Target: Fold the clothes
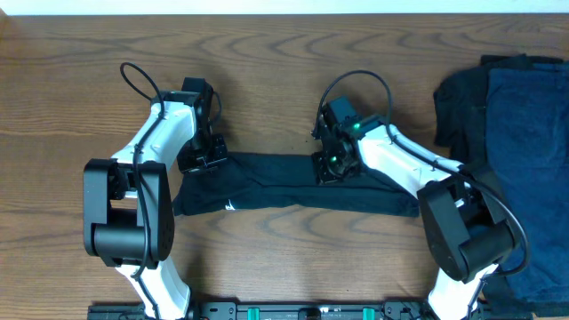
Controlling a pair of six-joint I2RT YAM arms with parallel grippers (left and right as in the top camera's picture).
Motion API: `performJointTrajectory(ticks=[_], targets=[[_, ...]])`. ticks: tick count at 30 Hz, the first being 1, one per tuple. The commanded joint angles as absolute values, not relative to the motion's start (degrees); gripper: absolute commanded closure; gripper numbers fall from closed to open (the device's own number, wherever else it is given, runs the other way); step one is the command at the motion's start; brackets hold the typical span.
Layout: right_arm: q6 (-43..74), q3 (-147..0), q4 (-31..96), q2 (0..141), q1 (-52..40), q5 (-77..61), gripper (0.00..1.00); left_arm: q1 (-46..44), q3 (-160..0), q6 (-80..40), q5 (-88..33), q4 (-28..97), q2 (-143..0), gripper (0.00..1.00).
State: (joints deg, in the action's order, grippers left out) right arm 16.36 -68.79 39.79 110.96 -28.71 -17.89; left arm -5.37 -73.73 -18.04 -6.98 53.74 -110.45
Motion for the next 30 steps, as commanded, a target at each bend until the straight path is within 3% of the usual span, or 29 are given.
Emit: performJointTrajectory(ticks=[1, 30], targets=[[18.85, -68.18, 39.88, 111.68, -29.32, -16.75, 0.99, -5.34, -73.23, -18.31, -6.96, 53.84, -109.3, 0.94], [18.83, -66.87, 51.05, 111.66, -31.31, -21.69, 0.94, -5.34, -72.2, -18.06, -6.87, 53.65, -109.3, 0.94]])
